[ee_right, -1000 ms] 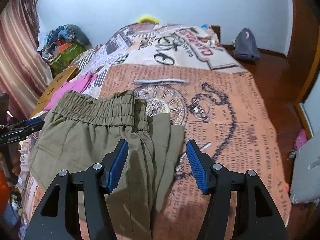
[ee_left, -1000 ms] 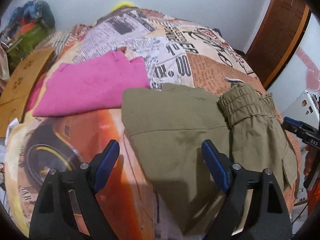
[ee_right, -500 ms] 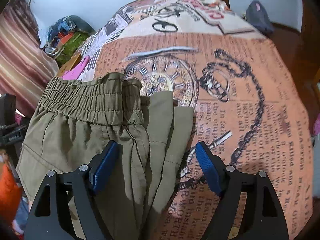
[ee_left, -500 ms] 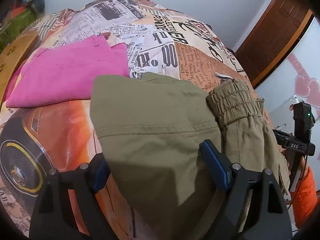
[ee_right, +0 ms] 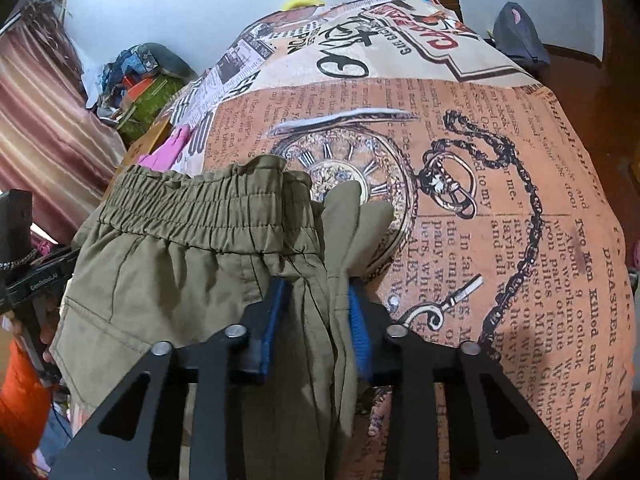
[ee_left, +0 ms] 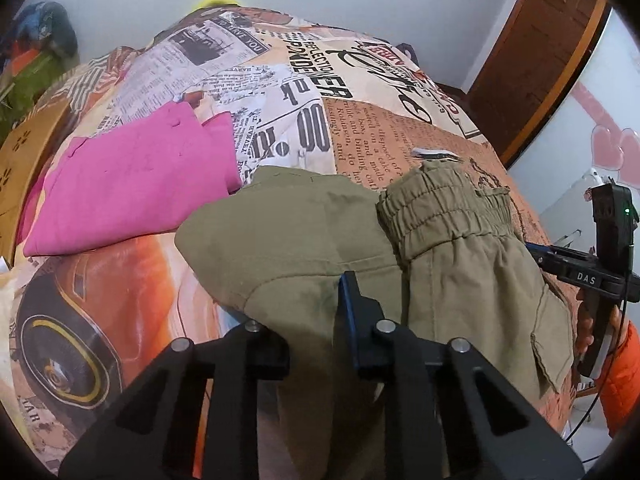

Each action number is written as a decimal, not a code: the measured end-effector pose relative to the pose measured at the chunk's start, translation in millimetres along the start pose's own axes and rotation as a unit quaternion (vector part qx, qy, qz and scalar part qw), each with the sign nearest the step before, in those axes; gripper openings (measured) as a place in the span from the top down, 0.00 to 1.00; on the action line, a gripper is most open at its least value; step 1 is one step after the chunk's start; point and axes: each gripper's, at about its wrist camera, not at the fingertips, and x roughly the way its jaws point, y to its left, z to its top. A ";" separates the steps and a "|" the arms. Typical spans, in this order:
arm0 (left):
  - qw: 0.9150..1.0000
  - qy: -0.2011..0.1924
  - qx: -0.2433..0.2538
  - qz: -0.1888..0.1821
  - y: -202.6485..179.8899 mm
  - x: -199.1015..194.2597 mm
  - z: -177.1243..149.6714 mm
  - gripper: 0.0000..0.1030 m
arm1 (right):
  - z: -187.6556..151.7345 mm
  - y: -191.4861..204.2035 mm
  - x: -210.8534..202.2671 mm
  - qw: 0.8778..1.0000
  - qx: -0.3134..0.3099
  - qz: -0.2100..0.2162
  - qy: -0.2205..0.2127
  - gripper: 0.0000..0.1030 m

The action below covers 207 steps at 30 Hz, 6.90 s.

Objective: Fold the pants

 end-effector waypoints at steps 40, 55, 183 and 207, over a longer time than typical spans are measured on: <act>0.997 -0.076 0.020 0.013 -4.3 -48.5 11.9 0.89 | 34.8 30.3 -39.5 0.998 -0.009 0.047 -0.037 0.88; 0.992 -0.125 -0.021 0.029 71.3 -117.8 14.5 0.89 | 71.3 127.9 -40.9 0.994 -0.083 0.051 -0.050 0.88; 0.913 -0.376 0.000 0.157 39.4 -376.1 -64.0 0.48 | 3.8 326.1 -141.1 0.927 -0.265 0.039 -0.262 0.60; 0.882 -0.441 0.002 0.165 -29.8 -411.8 -164.6 0.00 | -84.4 333.2 -200.1 0.899 -0.223 0.032 -0.375 0.00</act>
